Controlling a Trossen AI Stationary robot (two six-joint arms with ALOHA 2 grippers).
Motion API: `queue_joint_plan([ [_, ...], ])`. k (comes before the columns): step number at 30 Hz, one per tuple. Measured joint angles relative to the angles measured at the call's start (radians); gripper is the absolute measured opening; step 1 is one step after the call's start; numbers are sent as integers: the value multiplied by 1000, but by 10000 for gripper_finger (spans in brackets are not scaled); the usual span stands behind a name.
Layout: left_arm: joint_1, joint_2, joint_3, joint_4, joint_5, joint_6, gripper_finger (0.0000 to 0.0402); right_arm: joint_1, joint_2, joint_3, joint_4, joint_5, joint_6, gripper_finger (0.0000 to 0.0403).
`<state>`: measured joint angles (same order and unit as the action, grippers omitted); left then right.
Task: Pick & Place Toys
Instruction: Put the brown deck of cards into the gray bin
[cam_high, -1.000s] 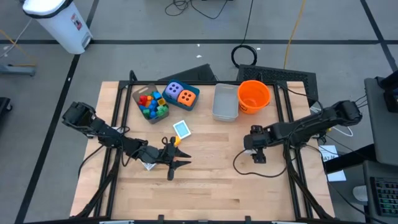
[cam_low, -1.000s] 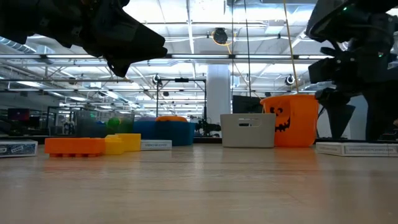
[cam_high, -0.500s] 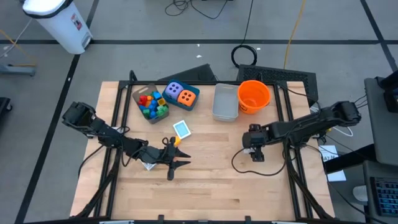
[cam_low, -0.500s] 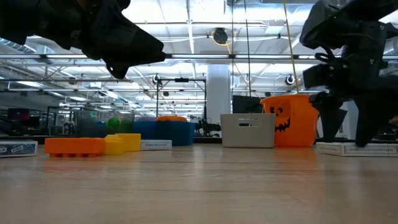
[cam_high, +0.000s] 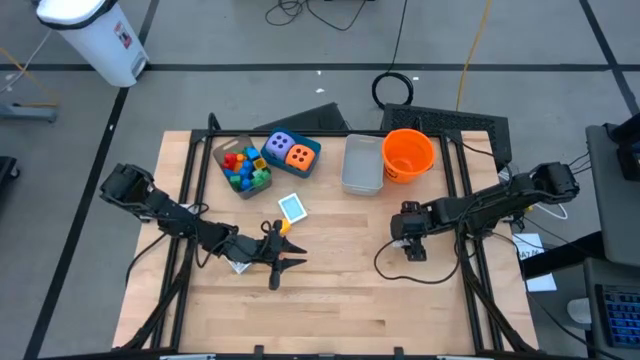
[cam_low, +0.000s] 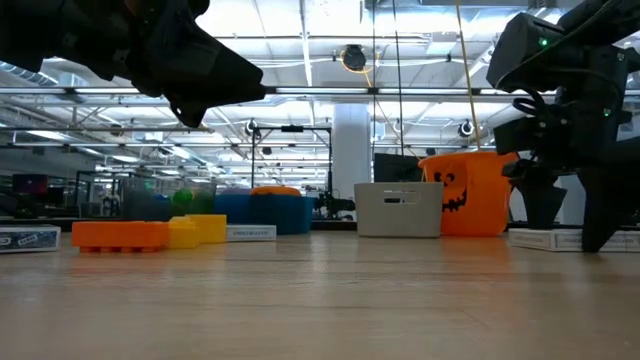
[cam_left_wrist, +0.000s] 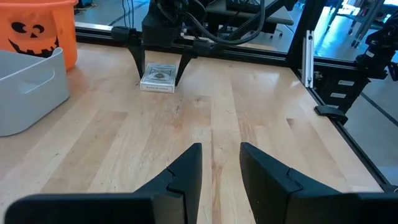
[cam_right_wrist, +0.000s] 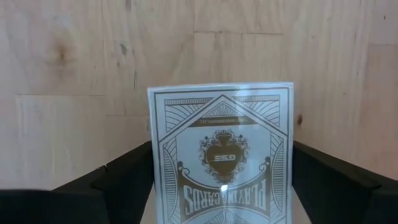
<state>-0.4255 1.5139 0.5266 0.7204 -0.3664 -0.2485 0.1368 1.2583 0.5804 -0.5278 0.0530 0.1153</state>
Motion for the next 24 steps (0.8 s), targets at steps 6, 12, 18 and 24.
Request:
queue_joint_plan([
  [6, 0, 0, 0, 0, 0, 0, 118, 0, 0, 0, 1, 0, -1, 300],
  [12, 0, 0, 0, 2, -1, -1, 118, 0, 0, -1, 24, 1, -2, 306],
  [18, 3, 0, 0, 58, -2, 12, 118, 0, -30, -2, 148, 7, -43, 304],
  [24, 41, 0, 0, 110, 0, 51, 118, 1, -68, -1, 419, -6, -60, 307],
])
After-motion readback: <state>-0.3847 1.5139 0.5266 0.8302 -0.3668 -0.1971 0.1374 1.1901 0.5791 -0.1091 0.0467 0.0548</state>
